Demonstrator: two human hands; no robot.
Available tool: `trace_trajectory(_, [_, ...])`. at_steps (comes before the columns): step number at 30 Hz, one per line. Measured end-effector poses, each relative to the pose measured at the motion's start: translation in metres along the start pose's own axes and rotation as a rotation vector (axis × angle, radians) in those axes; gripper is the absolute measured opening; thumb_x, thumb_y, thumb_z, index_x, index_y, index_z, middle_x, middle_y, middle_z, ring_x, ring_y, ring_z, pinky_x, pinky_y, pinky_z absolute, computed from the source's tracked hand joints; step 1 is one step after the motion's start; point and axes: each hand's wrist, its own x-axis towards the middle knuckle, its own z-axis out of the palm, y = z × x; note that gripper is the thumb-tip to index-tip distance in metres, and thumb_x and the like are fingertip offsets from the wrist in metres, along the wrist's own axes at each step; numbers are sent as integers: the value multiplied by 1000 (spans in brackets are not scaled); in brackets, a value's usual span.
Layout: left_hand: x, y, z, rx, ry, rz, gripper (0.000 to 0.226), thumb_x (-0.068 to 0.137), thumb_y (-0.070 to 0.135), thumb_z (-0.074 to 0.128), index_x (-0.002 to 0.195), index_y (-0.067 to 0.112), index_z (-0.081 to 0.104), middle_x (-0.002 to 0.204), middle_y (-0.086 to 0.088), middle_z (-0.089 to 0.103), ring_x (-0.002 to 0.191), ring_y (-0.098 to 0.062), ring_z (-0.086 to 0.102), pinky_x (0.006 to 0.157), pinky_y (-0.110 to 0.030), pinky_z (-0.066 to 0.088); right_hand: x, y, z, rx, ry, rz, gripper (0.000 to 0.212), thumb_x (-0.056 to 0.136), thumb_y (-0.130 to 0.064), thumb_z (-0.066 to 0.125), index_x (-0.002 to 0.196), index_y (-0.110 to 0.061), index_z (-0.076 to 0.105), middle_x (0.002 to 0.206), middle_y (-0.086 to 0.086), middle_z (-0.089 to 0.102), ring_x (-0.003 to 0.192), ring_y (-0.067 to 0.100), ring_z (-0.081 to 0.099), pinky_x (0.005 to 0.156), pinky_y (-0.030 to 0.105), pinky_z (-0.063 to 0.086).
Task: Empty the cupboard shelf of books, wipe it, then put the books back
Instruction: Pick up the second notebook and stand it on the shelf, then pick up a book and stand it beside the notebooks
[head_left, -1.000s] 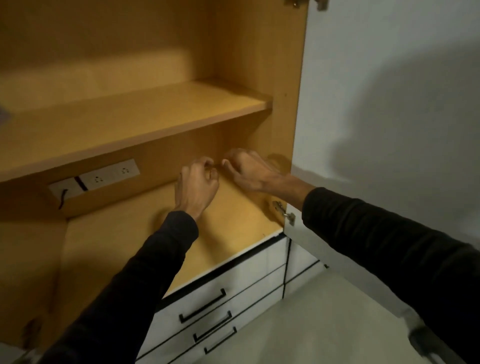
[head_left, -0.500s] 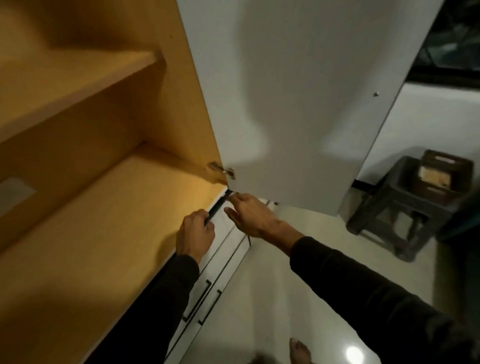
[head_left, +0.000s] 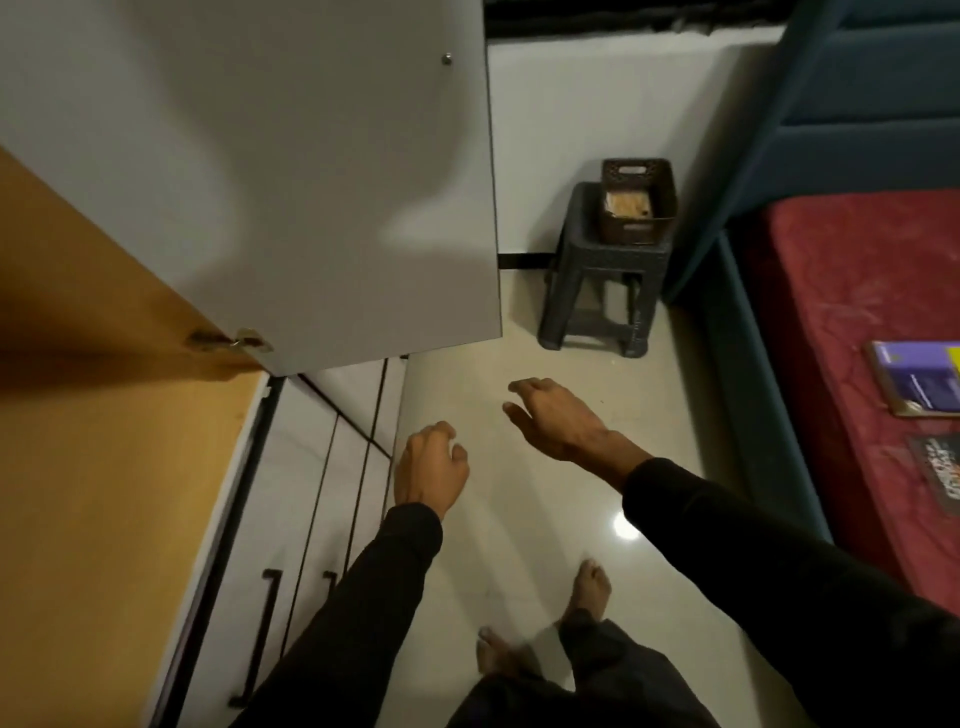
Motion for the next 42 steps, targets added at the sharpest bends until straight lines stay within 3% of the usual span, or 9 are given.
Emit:
trace_trajectory(5, [27, 54, 28, 56, -59, 82, 28, 97, 19, 53, 123, 10, 60, 122, -7, 64, 109, -22, 61, 87, -29, 48, -14, 68, -23, 11, 54, 132, 48, 104, -40, 36, 141, -11, 44, 144, 10, 49, 128, 28, 48, 105, 39, 43])
trace_trajectory(16, [86, 191, 89, 63, -118, 224, 28, 96, 17, 54, 121, 9, 61, 121, -9, 64, 108, -26, 62, 92, -39, 52, -27, 212, -86, 55, 123, 293, 42, 103, -38, 39, 130, -8, 51, 131, 14, 57, 113, 29, 56, 96, 41, 48])
trace_trajectory(23, [115, 254, 124, 119, -193, 314, 28, 96, 18, 53, 121, 9, 61, 121, -10, 65, 108, -28, 61, 90, -37, 51, -38, 279, -106, 74, 135, 403, 43, 103, -38, 38, 129, -5, 52, 129, 16, 57, 115, 31, 55, 97, 44, 47])
trace_trajectory(29, [152, 300, 150, 177, -286, 437, 27, 96, 19, 53, 120, 9, 62, 120, -11, 64, 108, -29, 61, 91, -39, 51, -38, 323, -115, 113, 189, 517, 39, 102, -37, 37, 116, -5, 55, 116, 14, 59, 102, 30, 57, 84, 37, 47])
trace_trajectory(38, [213, 383, 194, 270, -447, 700, 29, 95, 18, 53, 121, 8, 62, 117, -14, 65, 106, -31, 62, 89, -41, 50, -47, 383, -136, 182, 408, 746, 31, 99, -32, 45, 103, -4, 58, 106, 22, 63, 98, 39, 59, 80, 42, 47])
trace_trajectory(42, [217, 421, 218, 297, -519, 833, 28, 95, 17, 53, 119, 8, 62, 117, -13, 66, 105, -29, 62, 86, -36, 49, -66, 409, -135, 248, 489, 875, 30, 99, -31, 46, 107, -4, 57, 109, 23, 62, 99, 39, 59, 79, 41, 47])
